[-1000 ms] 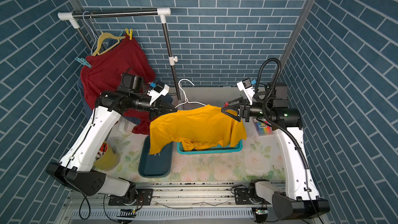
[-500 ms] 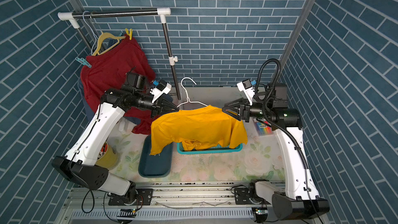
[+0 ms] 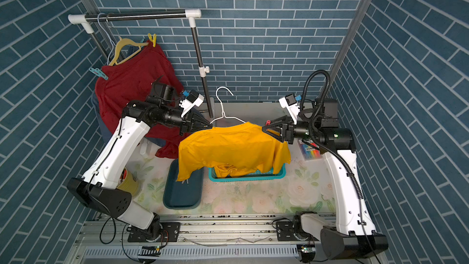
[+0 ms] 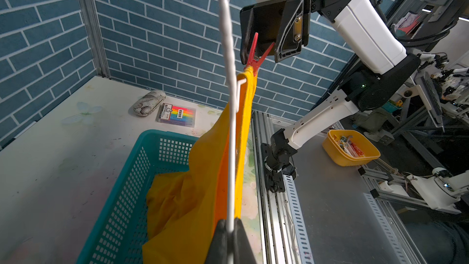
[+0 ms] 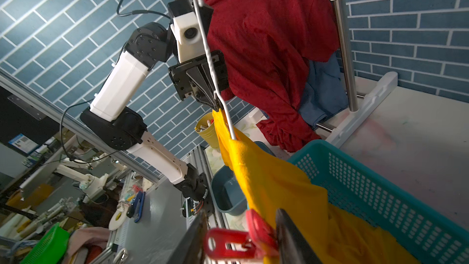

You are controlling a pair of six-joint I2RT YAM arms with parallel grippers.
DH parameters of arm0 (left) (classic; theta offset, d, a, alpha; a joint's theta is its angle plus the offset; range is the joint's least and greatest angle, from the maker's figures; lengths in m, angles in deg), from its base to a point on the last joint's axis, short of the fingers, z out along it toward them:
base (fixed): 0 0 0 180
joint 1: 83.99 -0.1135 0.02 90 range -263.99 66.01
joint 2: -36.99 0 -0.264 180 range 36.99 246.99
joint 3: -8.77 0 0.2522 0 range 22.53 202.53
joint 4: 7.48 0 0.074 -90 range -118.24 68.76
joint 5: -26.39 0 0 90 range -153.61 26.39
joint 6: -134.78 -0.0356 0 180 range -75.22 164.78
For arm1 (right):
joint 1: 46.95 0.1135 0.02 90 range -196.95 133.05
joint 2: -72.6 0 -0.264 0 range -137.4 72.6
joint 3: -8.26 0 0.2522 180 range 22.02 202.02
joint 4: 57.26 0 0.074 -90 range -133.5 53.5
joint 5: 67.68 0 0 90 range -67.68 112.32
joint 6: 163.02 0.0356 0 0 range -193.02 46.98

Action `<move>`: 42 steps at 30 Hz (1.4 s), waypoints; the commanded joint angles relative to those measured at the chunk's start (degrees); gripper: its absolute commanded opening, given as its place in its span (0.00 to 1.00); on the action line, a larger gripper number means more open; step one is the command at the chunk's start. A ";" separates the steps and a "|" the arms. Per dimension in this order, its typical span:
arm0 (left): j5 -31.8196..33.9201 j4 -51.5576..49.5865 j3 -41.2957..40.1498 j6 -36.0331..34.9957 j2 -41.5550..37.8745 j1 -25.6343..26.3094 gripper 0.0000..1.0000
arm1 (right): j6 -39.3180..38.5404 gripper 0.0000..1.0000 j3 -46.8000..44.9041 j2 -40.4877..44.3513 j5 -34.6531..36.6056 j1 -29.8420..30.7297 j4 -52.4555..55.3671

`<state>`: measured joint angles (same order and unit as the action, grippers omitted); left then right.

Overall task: Remove the clothespins securing t-shirts to the hanger
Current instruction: Remove the clothespin from the hanger.

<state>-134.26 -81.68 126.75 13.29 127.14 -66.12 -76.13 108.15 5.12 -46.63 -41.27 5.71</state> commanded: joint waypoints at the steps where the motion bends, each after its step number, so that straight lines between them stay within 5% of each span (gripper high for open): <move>1: -2.43 -0.22 1.69 1.42 -0.01 -0.35 0.00 | -2.77 0.32 -0.09 -0.04 0.25 -0.02 0.54; 8: -2.14 0.13 1.02 1.25 0.11 -0.32 0.00 | -2.60 0.18 -0.06 0.36 2.52 0.04 0.69; 15: -0.90 1.21 0.66 1.68 0.55 -0.03 0.00 | -0.12 0.02 0.88 3.36 16.69 -0.04 -0.75; 21: 1.04 2.34 1.15 2.74 1.65 1.96 0.00 | 3.35 0.00 0.88 6.72 26.45 -0.07 -4.83; 34: 1.05 0.41 12.52 3.10 12.75 8.27 0.00 | 4.18 0.00 0.87 7.92 27.63 -0.06 -4.20; 42: 4.59 -1.80 9.51 0.65 13.97 8.18 0.00 | 3.11 0.00 1.38 8.72 34.46 -0.09 -2.90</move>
<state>-131.50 -81.03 137.77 15.44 140.97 -58.08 -72.83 108.20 12.46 -15.72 -41.25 3.18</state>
